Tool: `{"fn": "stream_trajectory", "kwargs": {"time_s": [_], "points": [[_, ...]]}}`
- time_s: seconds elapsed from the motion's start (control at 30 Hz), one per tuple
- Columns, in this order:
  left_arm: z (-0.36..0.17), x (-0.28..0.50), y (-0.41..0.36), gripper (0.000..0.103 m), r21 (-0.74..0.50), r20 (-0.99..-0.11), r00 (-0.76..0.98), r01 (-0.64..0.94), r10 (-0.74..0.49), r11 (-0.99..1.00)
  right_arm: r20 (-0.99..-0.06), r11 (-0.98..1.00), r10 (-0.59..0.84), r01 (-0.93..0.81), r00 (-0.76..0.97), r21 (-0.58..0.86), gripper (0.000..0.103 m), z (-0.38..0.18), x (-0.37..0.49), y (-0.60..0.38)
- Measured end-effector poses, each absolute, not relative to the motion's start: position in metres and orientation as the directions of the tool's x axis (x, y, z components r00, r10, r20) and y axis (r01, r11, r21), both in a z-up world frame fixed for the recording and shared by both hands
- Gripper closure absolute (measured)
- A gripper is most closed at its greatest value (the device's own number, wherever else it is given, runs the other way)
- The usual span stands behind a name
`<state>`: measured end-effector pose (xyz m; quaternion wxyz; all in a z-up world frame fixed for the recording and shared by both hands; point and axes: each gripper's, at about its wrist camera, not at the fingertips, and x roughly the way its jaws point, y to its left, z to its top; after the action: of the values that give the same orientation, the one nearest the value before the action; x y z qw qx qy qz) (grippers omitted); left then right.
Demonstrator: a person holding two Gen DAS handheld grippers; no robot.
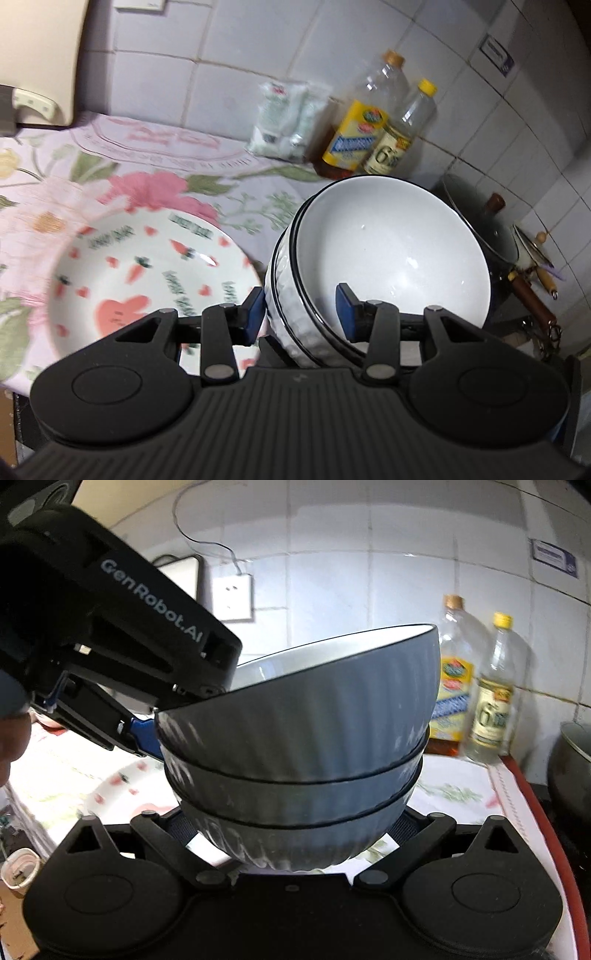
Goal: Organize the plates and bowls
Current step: 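Lift the bowl stack and lower it onto the rabbit plate stack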
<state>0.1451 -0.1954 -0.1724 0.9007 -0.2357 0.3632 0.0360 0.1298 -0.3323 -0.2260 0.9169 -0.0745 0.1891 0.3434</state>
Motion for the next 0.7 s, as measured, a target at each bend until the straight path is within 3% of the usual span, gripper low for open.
{"fn": "stream_trajectory", "kwargs": {"time_s": [0.3, 0.7], "points": [[-0.158, 0.117, -0.150, 0.063, -0.371, -0.687, 0.726, -0.325, -0.022, 0.870, -0.388, 0.676, 0.683, -0.737, 0.618, 0.017, 0.002, -0.219, 0.122, -0.284], [-0.194, 0.114, -0.103, 0.063, -0.378, -0.730, 0.684, -0.412, 0.007, 0.829, -0.475, 0.593, 0.716, -0.804, 0.512, 0.027, 0.002, -0.251, 0.137, -0.232]]}}
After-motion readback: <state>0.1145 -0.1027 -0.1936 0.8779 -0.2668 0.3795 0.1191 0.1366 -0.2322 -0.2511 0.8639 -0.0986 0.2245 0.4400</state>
